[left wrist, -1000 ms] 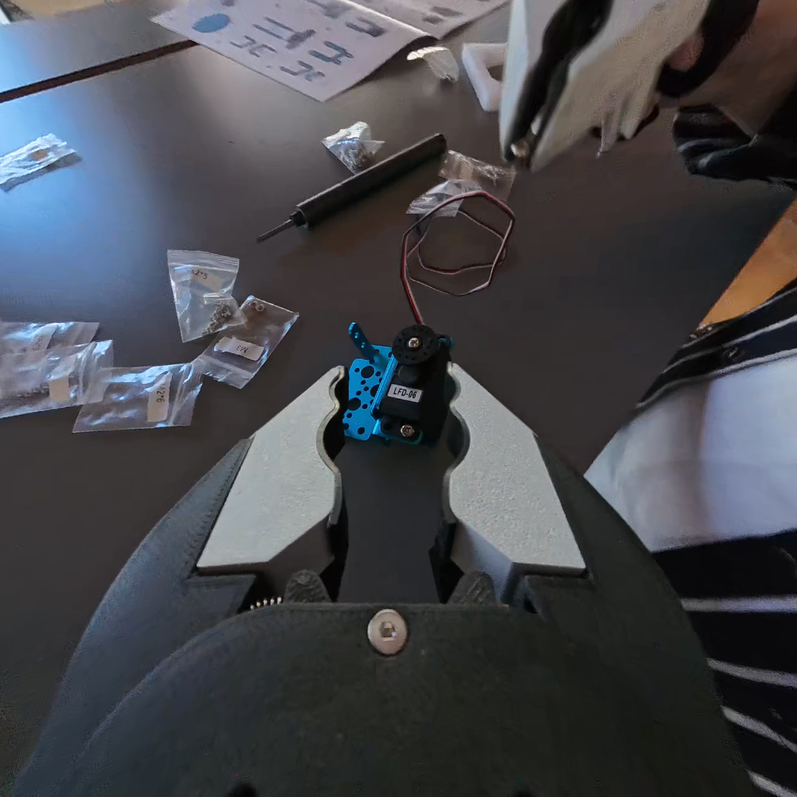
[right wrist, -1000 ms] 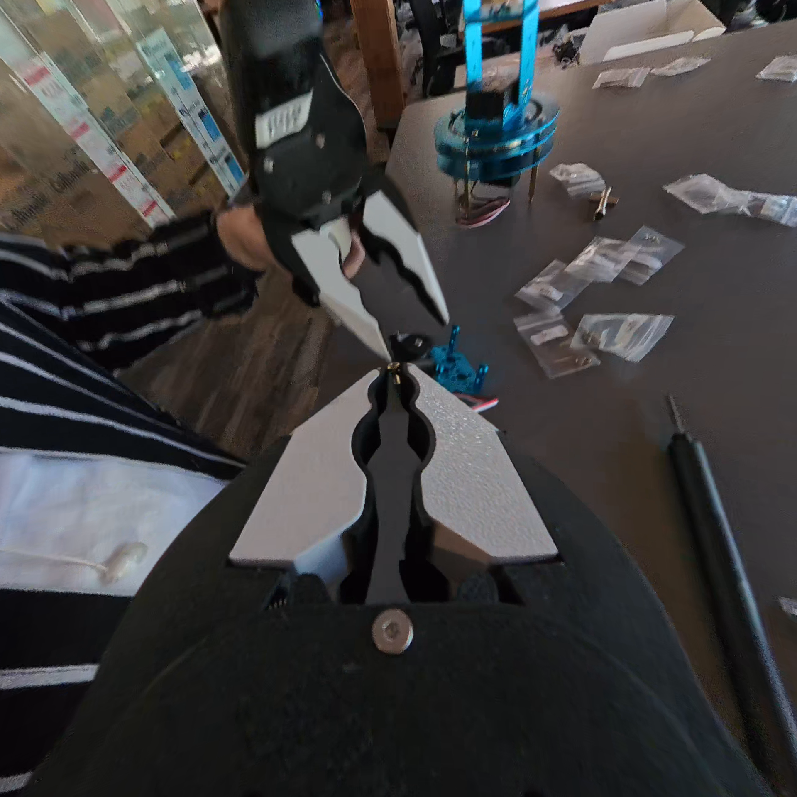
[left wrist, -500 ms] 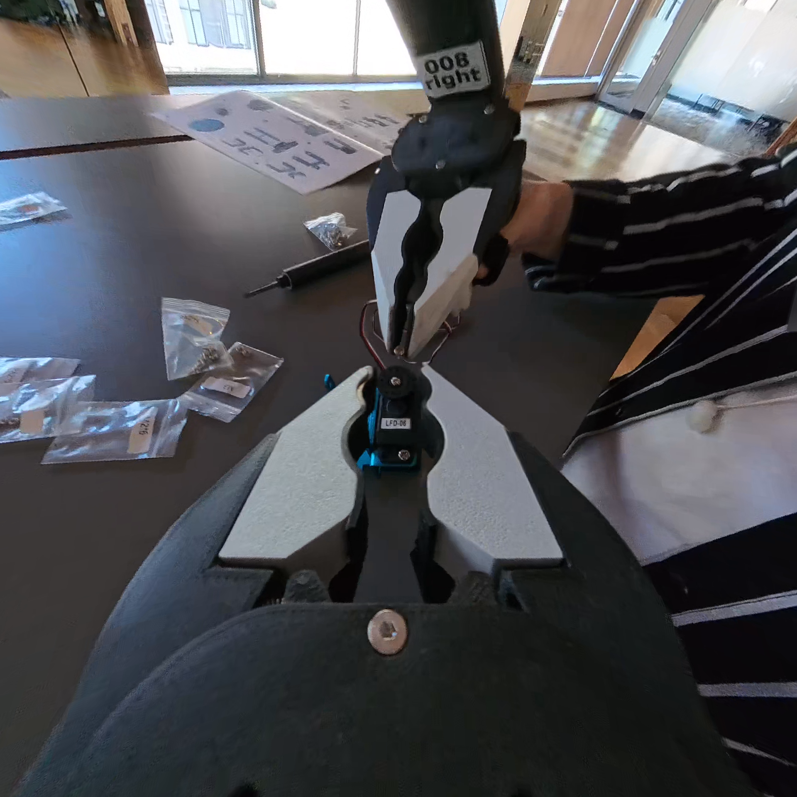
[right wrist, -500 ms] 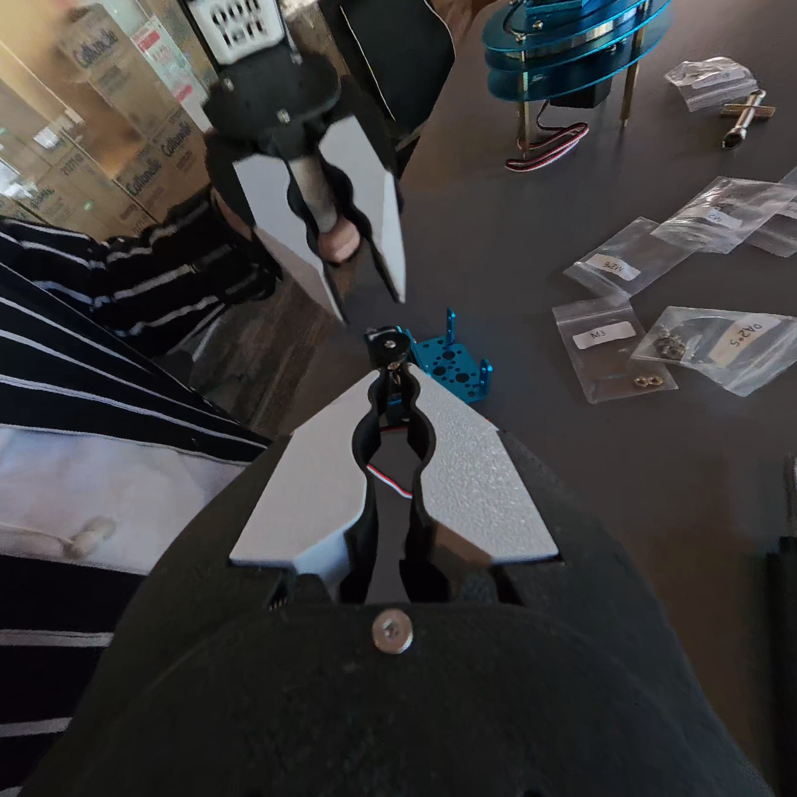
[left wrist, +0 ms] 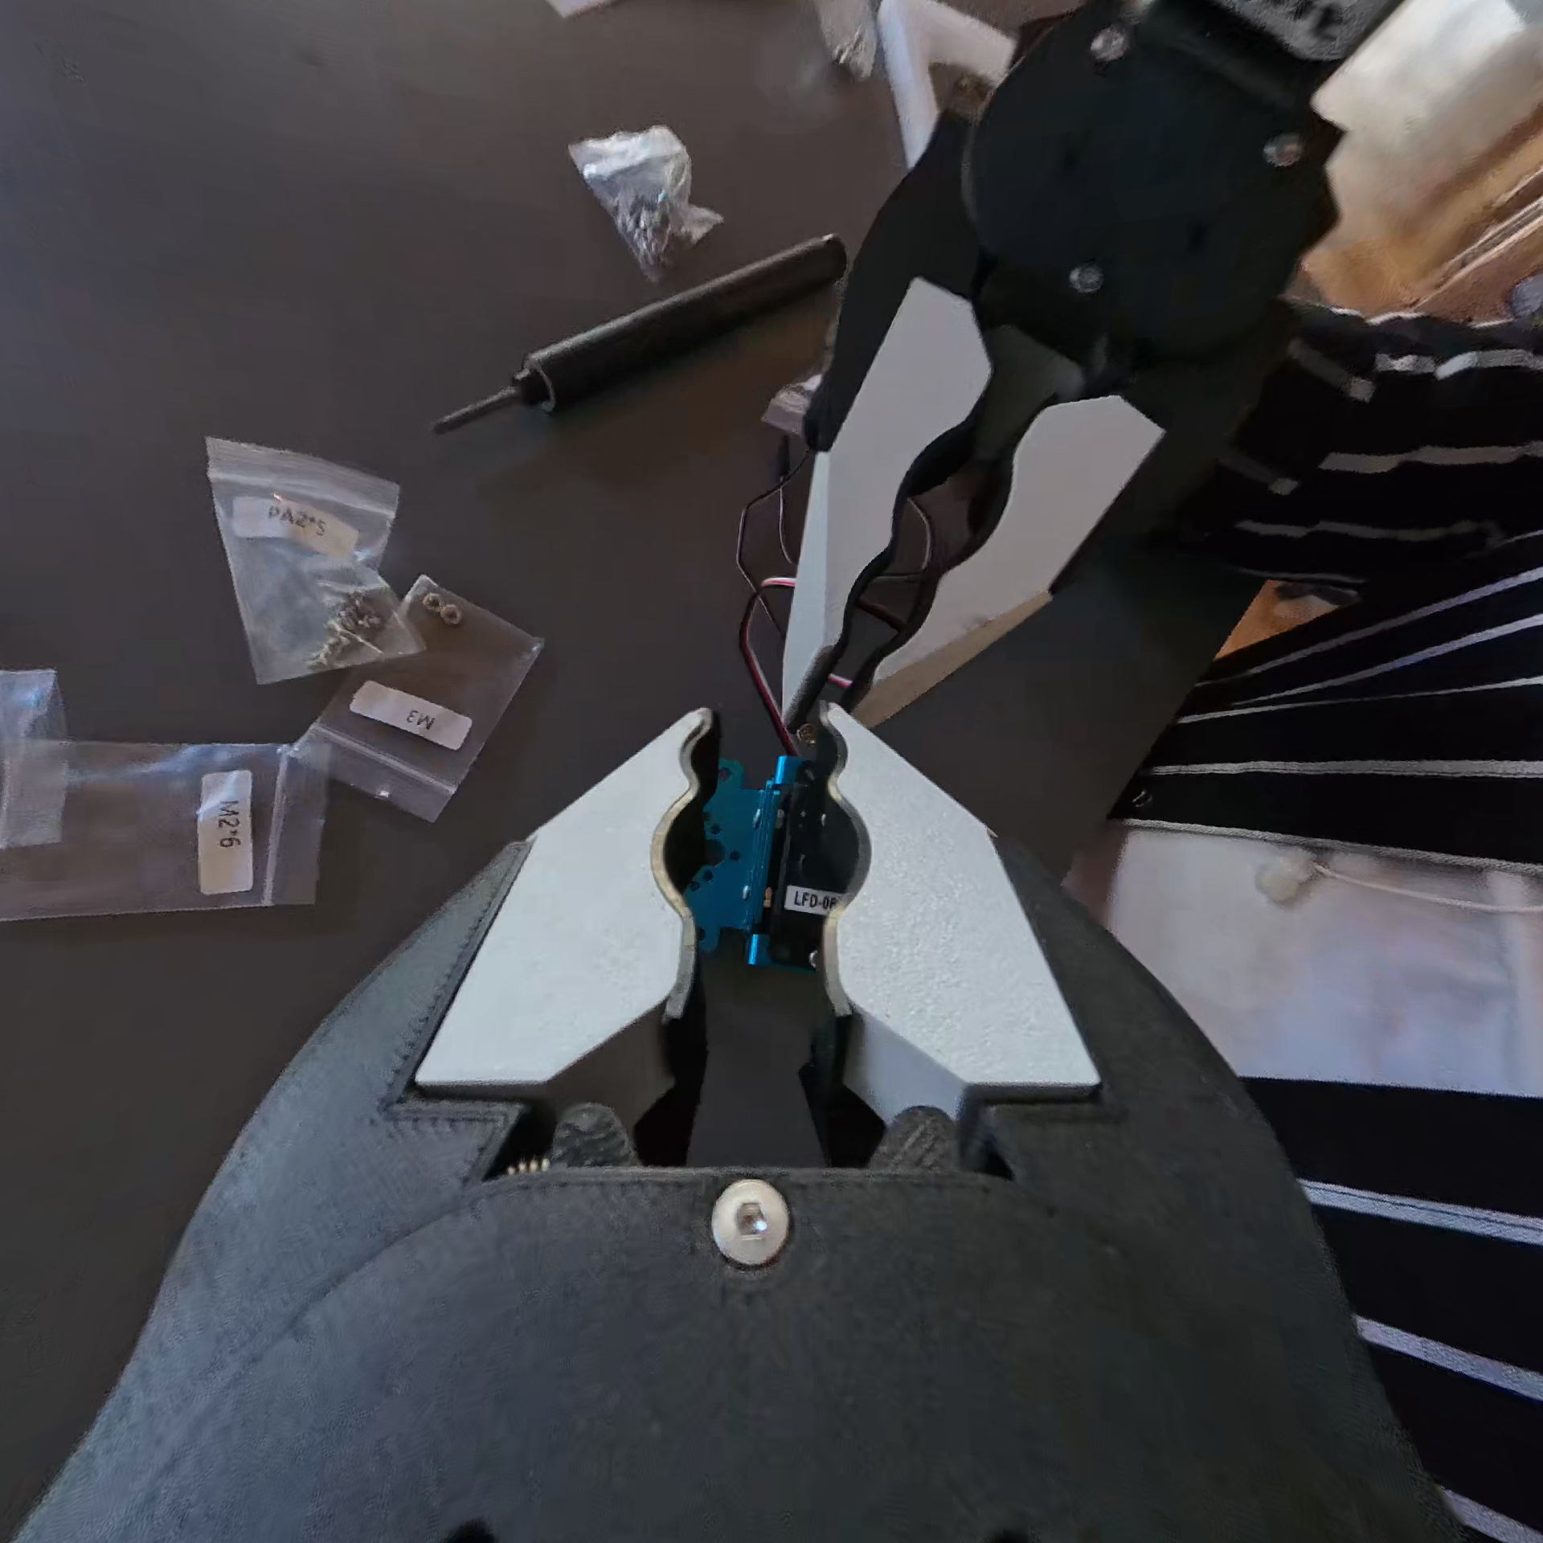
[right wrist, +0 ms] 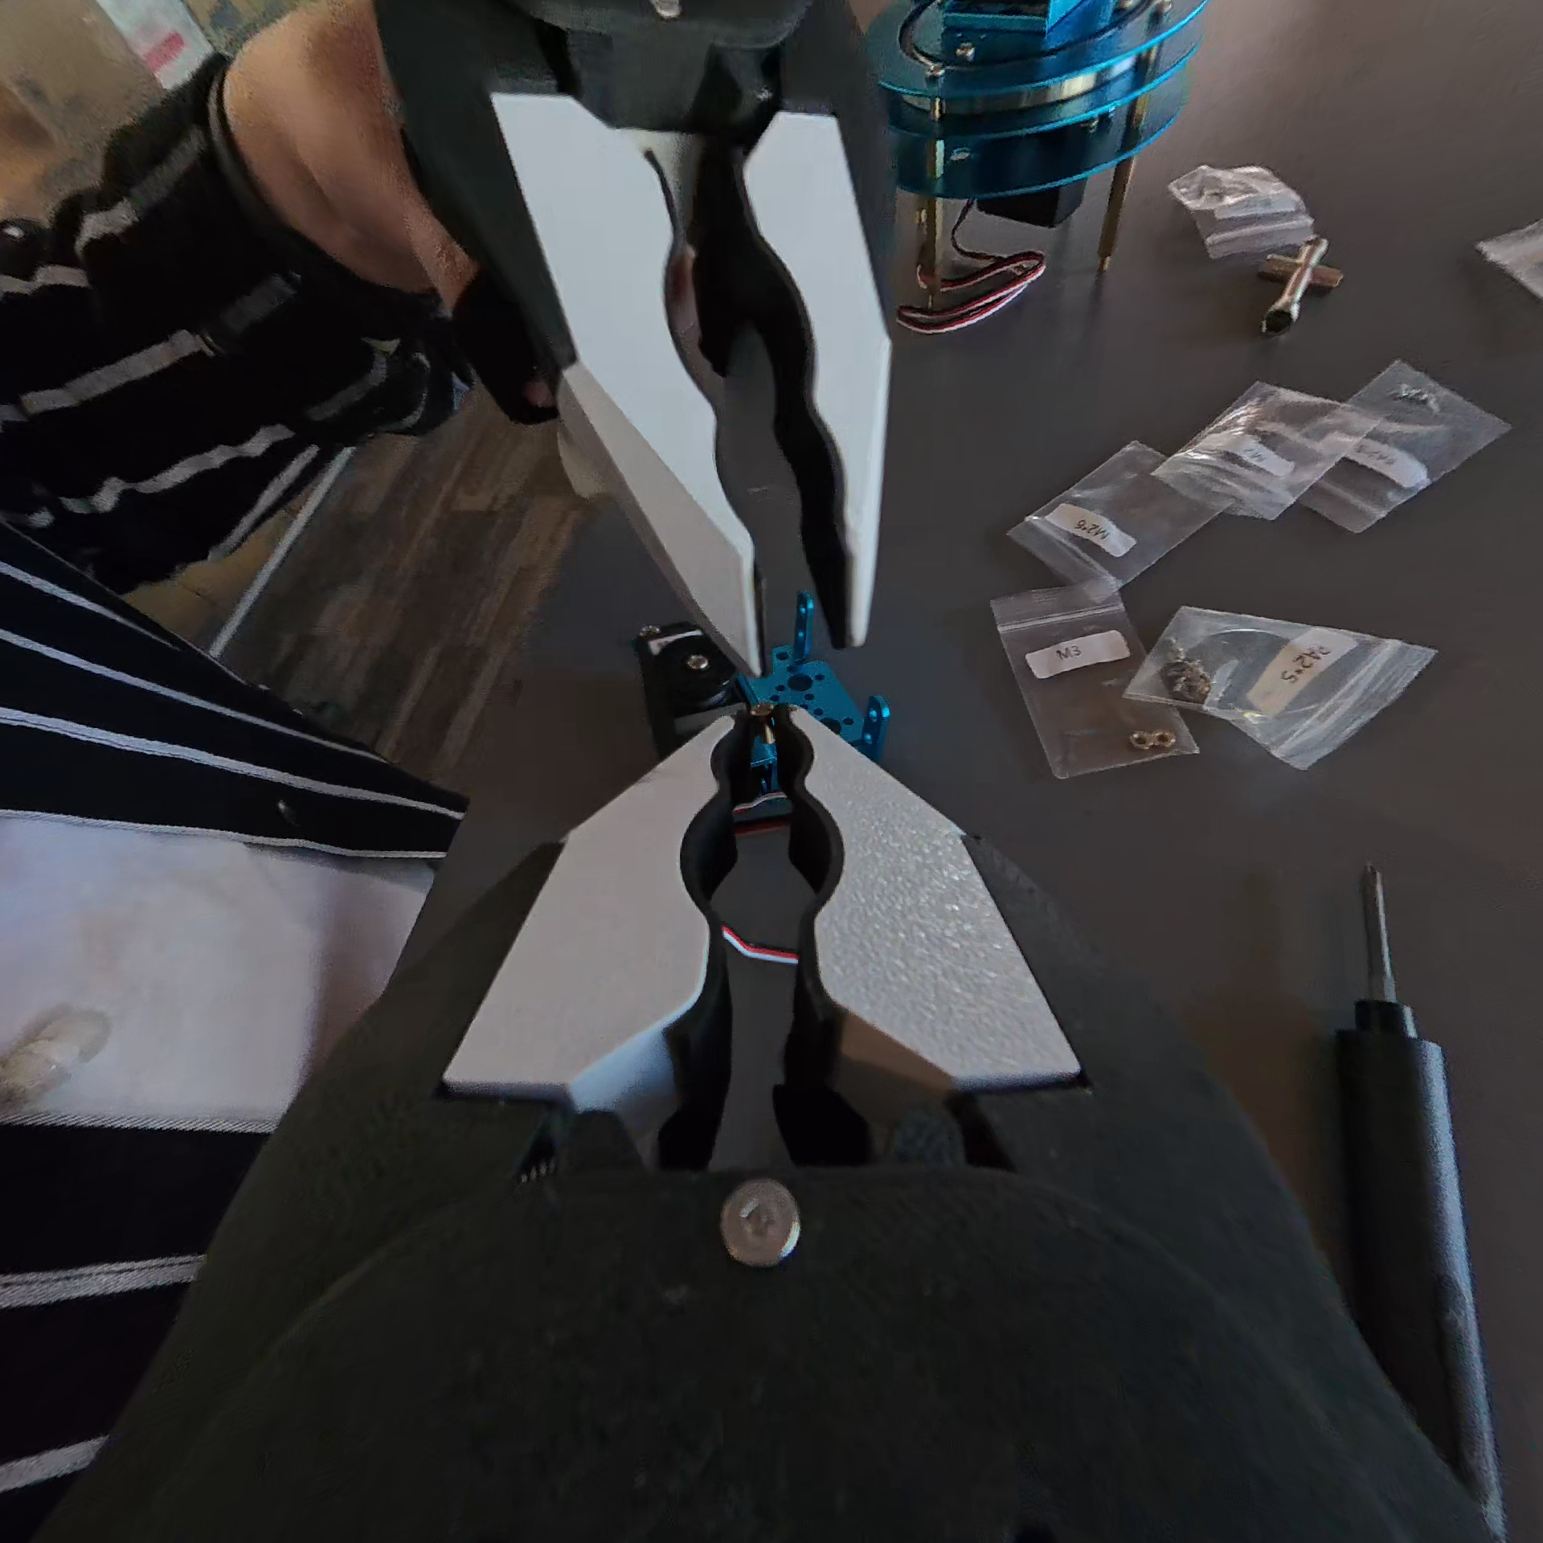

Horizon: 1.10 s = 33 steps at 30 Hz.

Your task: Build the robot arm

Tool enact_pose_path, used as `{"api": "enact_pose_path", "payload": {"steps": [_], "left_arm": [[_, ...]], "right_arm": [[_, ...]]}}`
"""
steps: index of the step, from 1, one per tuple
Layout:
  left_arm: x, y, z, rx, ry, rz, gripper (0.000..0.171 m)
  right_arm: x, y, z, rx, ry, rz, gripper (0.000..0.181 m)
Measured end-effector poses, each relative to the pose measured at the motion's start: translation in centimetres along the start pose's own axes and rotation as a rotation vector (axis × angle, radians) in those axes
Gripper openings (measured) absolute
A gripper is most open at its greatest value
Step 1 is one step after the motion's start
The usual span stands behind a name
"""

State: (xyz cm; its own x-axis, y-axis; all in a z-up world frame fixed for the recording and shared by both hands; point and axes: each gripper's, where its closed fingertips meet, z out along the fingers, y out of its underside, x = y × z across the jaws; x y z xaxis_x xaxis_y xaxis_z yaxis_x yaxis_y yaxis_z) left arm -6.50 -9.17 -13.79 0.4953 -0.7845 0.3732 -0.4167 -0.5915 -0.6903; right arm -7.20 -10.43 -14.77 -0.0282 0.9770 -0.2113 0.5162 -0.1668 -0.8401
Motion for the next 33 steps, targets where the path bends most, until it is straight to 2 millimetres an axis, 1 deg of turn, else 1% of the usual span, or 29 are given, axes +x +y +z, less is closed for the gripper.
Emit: {"api": "enact_pose_path", "payload": {"steps": [1, 2, 3, 6, 9, 12, 13, 15, 18, 24, 25, 26, 27, 28, 31, 33], "left_arm": [[0.0, 0.1, 0.2, -0.018, -0.003, -0.015, 0.017], [0.0, 0.1, 0.4, -0.028, -0.004, -0.033, 0.011], [0.0, 0.0, 0.6, -0.028, -0.003, -0.055, 0.009], [0.2, 0.0, 0.7, -0.014, 0.026, -0.121, 0.012], [0.6, 0.2, 0.6, -0.022, 0.057, -0.155, 0.008], [1.0, -0.1, 0.3, 0.006, 0.088, -0.166, 0.002], [1.0, 0.0, 0.2, 0.007, 0.092, -0.17, 0.002], [0.8, 0.0, 0.3, 0.007, 0.08, -0.173, 0.007], [0.9, 0.0, 0.4, 0.006, 0.07, -0.157, 0.0], [0.5, 0.1, 0.3, 0.01, 0.046, -0.155, 0.0], [0.5, 0.0, 0.2, 0.02, 0.044, -0.166, 0.002], [0.4, -0.1, 0.1, 0.033, 0.044, -0.182, 0.009], [0.4, -0.2, 0.1, 0.042, 0.052, -0.195, 0.013], [0.5, -0.3, 0.1, 0.049, 0.065, -0.201, 0.013], [0.3, -0.3, 0.3, 0.046, 0.044, -0.19, 0.013], [0.5, -0.3, 0.4, 0.041, 0.046, -0.177, 0.005]], "right_arm": [[0.0, -0.1, 0.0, 0.001, 0.021, -0.015, 0.004], [0.2, -0.2, -0.1, 0.002, 0.052, -0.03, 0.004], [0.4, -0.2, -0.2, 0.003, 0.08, -0.047, 0.004], [0.6, -0.3, -0.5, -0.01, 0.153, -0.117, 0.004], [0.9, -0.5, -0.6, -0.016, 0.225, -0.175, 0.004], [1.3, -0.4, -0.6, -0.033, 0.283, -0.213, 0.004], [1.4, -0.4, -0.6, -0.035, 0.296, -0.222, 0.004], [1.3, -0.6, -0.6, -0.023, 0.304, -0.227, 0.004], [1.3, -0.6, -0.5, -0.019, 0.308, -0.228, 0.004], [1.1, -0.5, -0.4, -0.019, 0.334, -0.266, 0.004], [1.1, -0.5, -0.5, -0.022, 0.34, -0.269, 0.004], [1.1, -0.5, -0.5, -0.022, 0.346, -0.272, 0.004], [1.2, -0.5, -0.6, -0.019, 0.351, -0.274, 0.004], [1.2, -0.6, -0.7, -0.018, 0.352, -0.272, 0.004], [1.1, -0.8, -0.7, -0.009, 0.353, -0.272, 0.004], [1.2, -0.7, -0.7, -0.017, 0.364, -0.274, 0.004]]}}
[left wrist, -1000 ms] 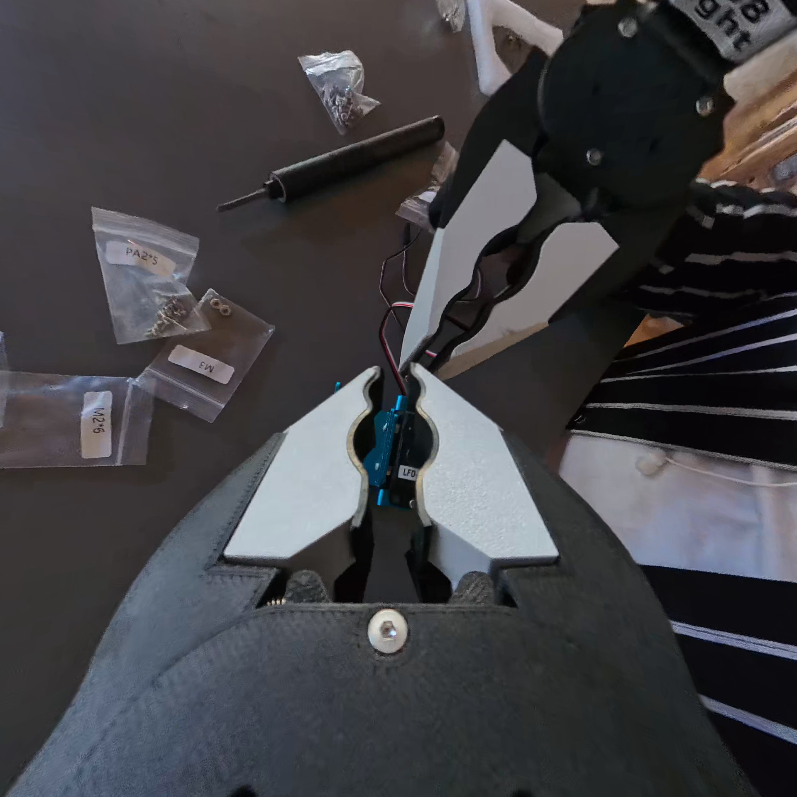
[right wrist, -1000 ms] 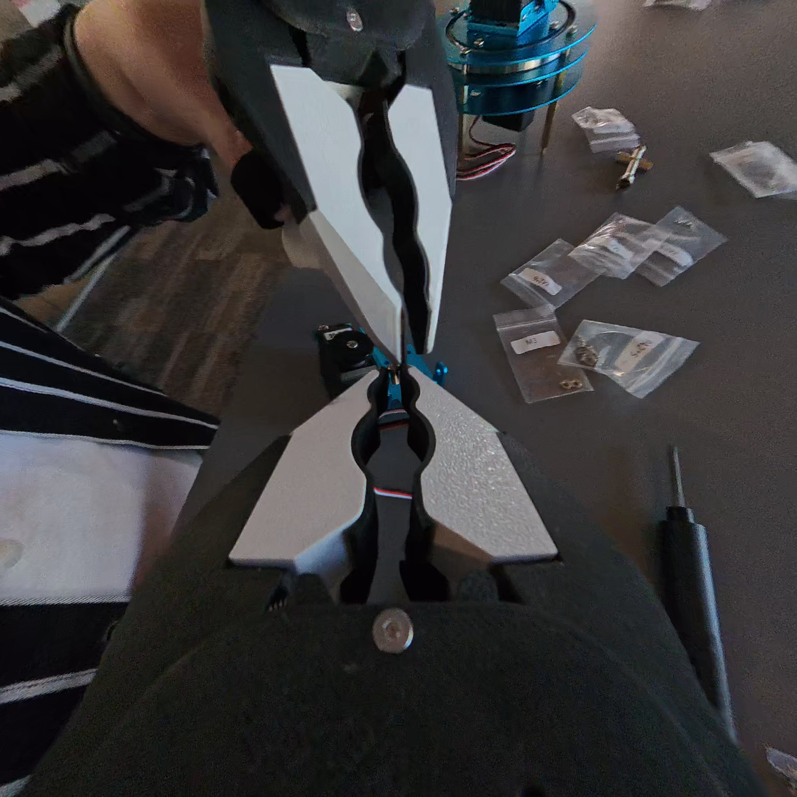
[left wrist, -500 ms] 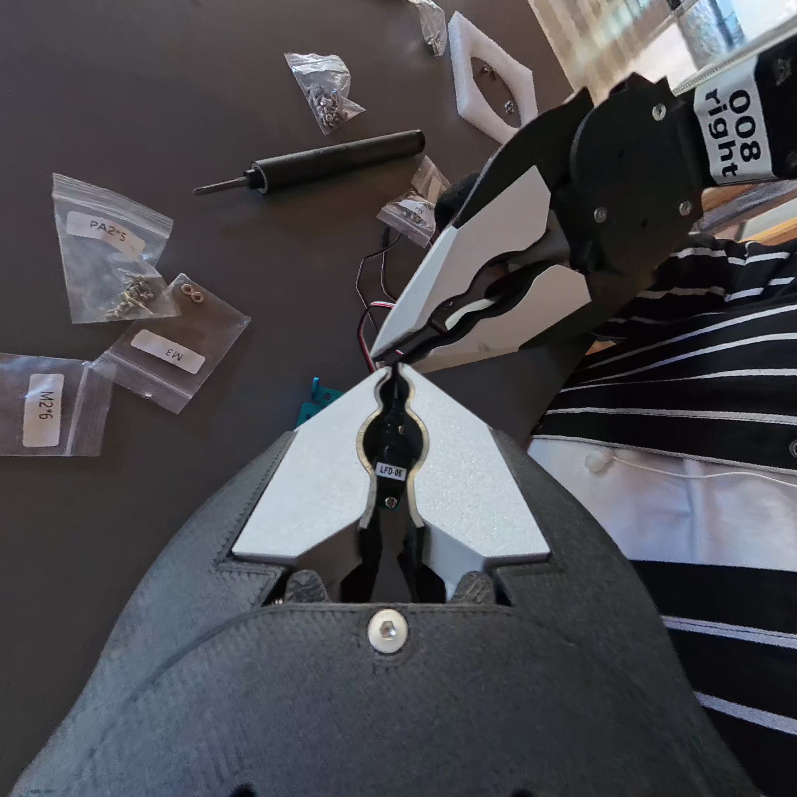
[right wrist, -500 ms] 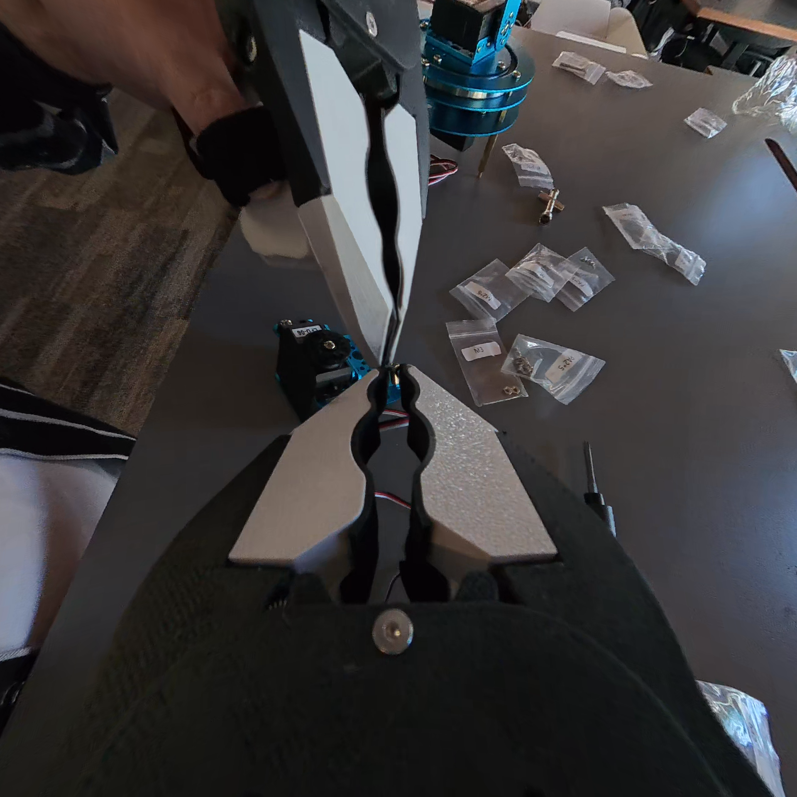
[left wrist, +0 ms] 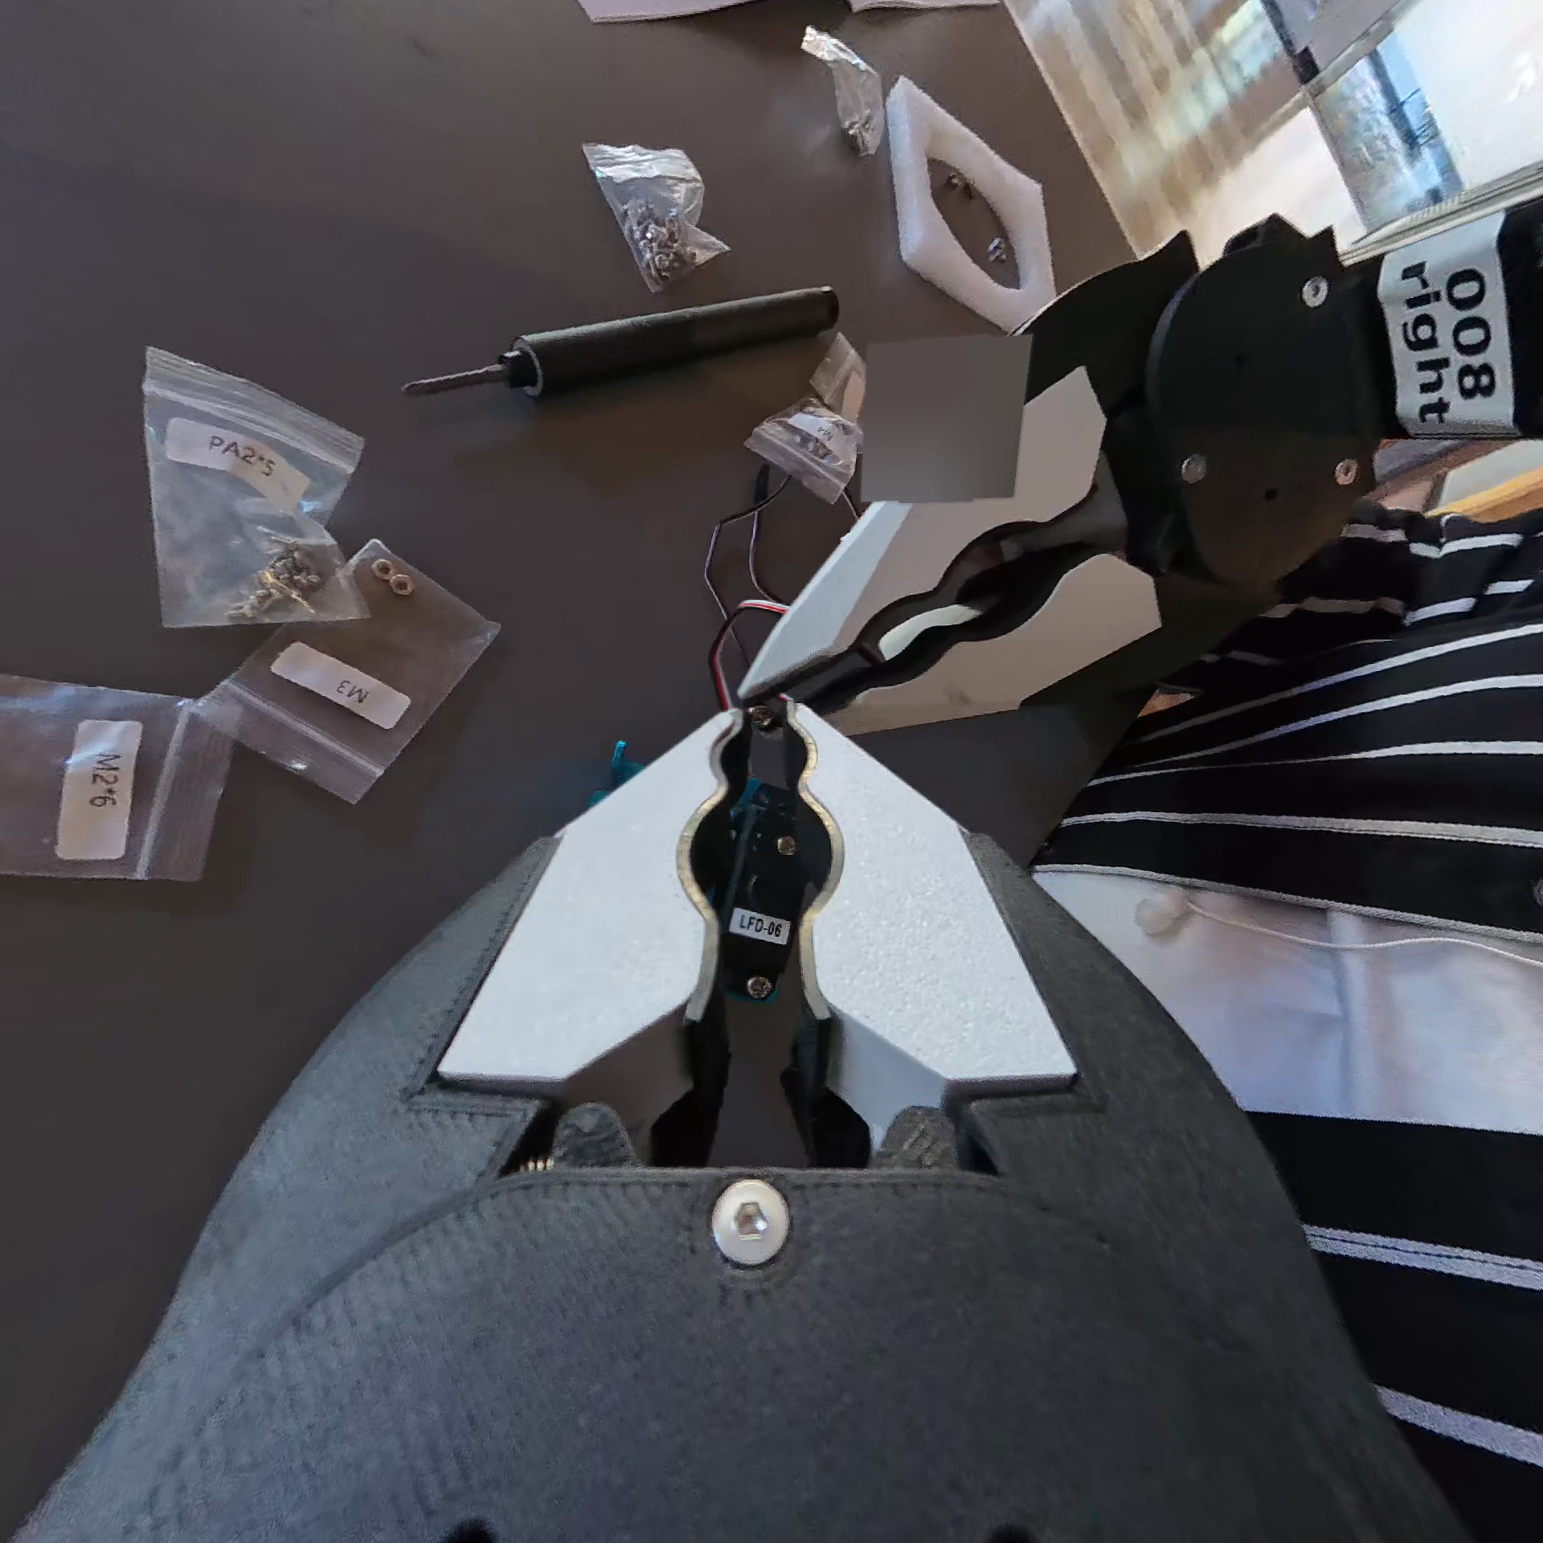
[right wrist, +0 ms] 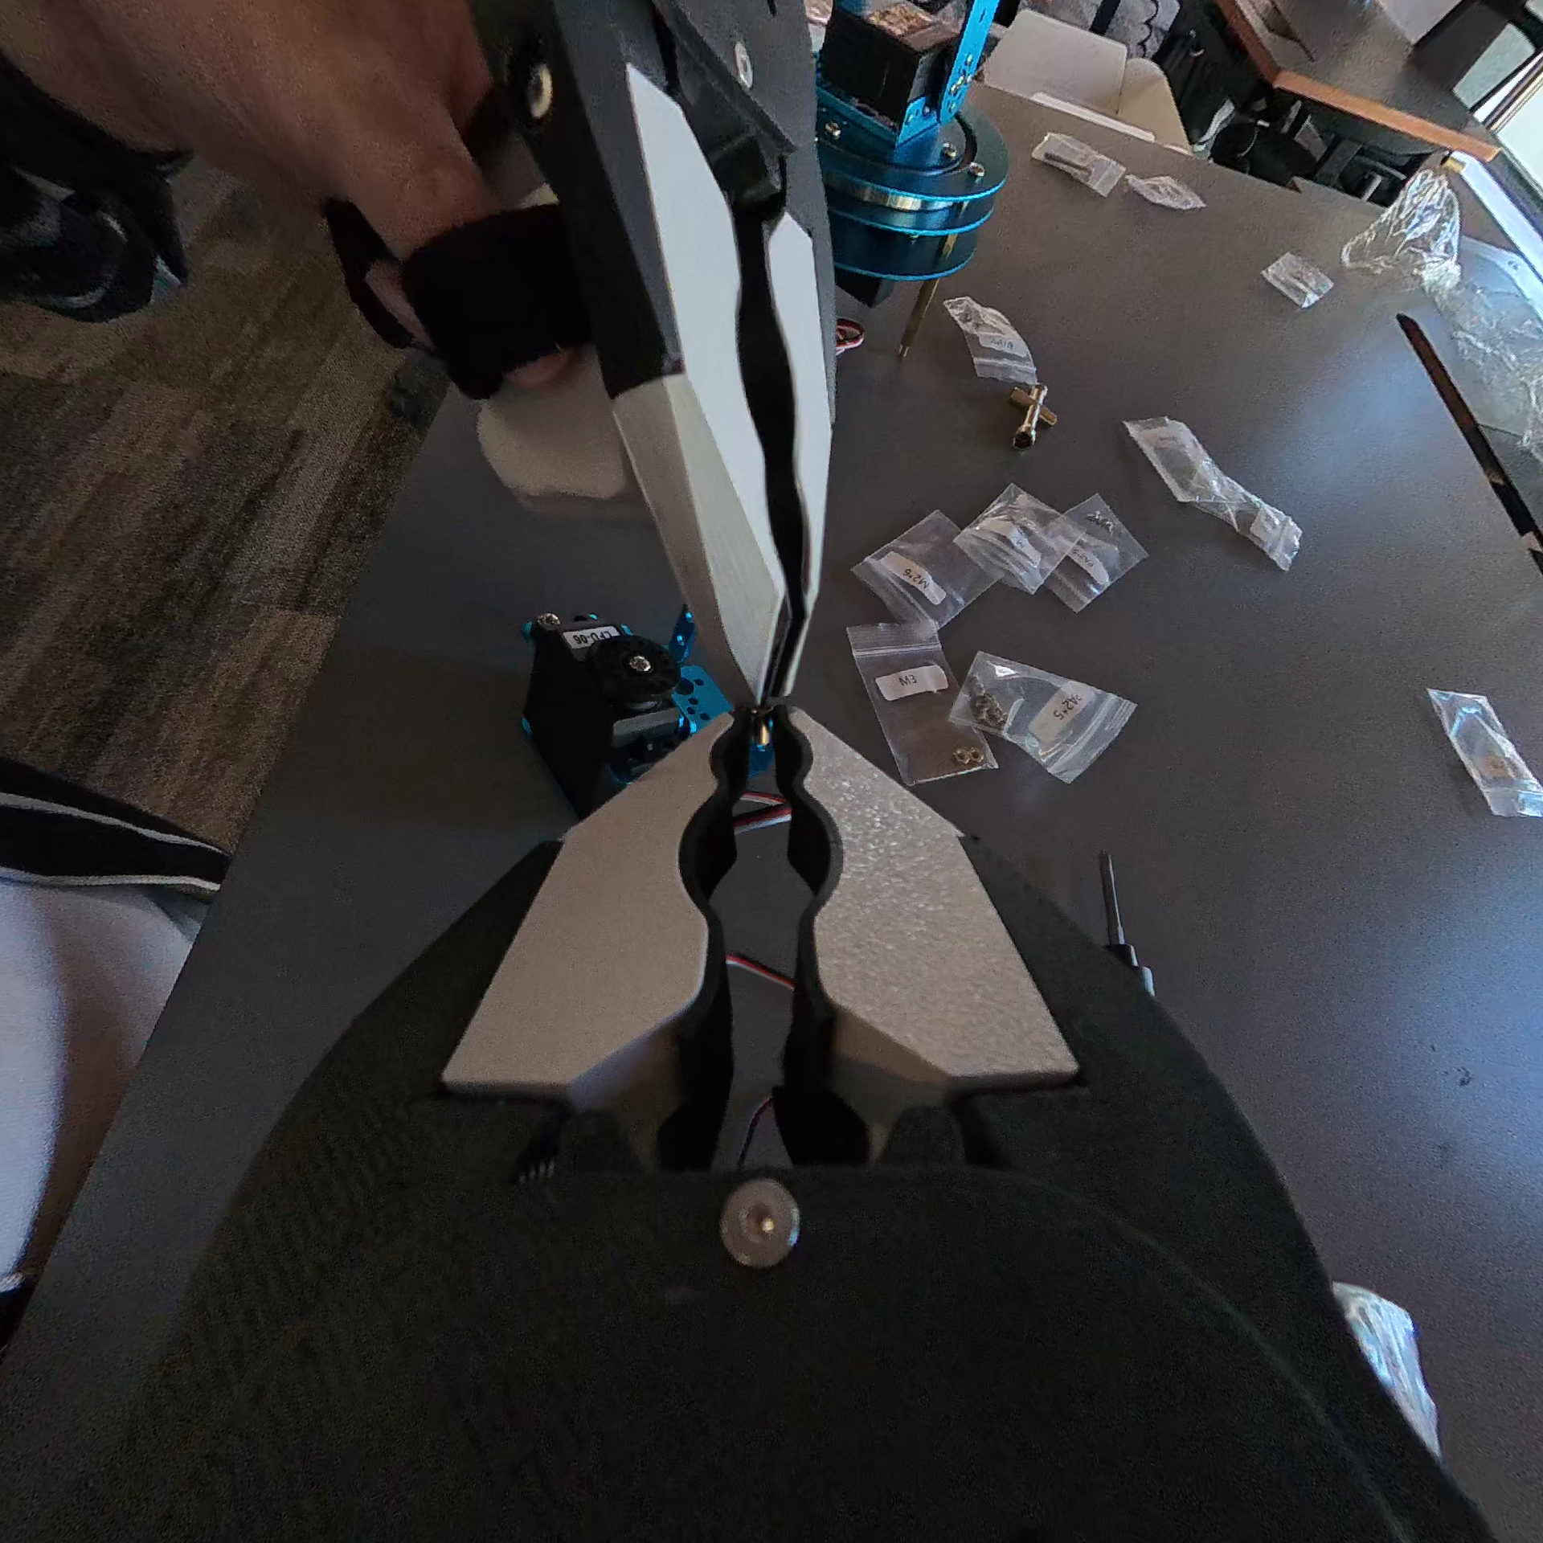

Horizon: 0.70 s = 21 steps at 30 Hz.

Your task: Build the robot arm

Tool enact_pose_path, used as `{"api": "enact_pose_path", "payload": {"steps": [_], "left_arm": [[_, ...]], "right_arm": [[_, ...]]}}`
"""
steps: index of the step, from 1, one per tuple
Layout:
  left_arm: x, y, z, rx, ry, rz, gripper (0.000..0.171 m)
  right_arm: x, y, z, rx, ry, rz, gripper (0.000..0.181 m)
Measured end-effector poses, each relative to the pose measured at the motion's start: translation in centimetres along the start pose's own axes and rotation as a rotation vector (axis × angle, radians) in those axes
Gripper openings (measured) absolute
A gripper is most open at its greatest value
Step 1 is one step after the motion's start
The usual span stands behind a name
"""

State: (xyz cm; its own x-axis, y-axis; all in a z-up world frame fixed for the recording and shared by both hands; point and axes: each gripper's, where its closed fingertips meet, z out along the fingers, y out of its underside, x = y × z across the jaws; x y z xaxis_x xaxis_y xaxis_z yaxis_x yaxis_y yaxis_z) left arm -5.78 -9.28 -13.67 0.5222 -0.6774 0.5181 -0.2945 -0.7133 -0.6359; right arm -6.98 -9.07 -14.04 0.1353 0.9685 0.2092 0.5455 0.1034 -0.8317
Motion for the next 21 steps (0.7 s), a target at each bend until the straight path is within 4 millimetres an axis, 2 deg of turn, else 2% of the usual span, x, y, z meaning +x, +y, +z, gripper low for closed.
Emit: {"api": "enact_pose_path", "payload": {"steps": [9, 16, 21], "left_arm": [[0.2, -0.1, -0.1, 0.021, 0.045, -0.069, 0.009], [1.2, 0.2, -0.6, 0.033, 0.094, -0.055, 0.002], [1.0, 0.9, -0.6, 0.005, 0.106, -0.051, 0.0]], "right_arm": [[0.1, -0.3, -0.3, 0.016, 0.089, -0.124, 0.003], [-0.8, -1.0, -0.7, 0.058, 0.085, -0.1, 0.003], [-1.5, -0.7, -0.4, 0.056, 0.062, -0.09, 0.004]]}}
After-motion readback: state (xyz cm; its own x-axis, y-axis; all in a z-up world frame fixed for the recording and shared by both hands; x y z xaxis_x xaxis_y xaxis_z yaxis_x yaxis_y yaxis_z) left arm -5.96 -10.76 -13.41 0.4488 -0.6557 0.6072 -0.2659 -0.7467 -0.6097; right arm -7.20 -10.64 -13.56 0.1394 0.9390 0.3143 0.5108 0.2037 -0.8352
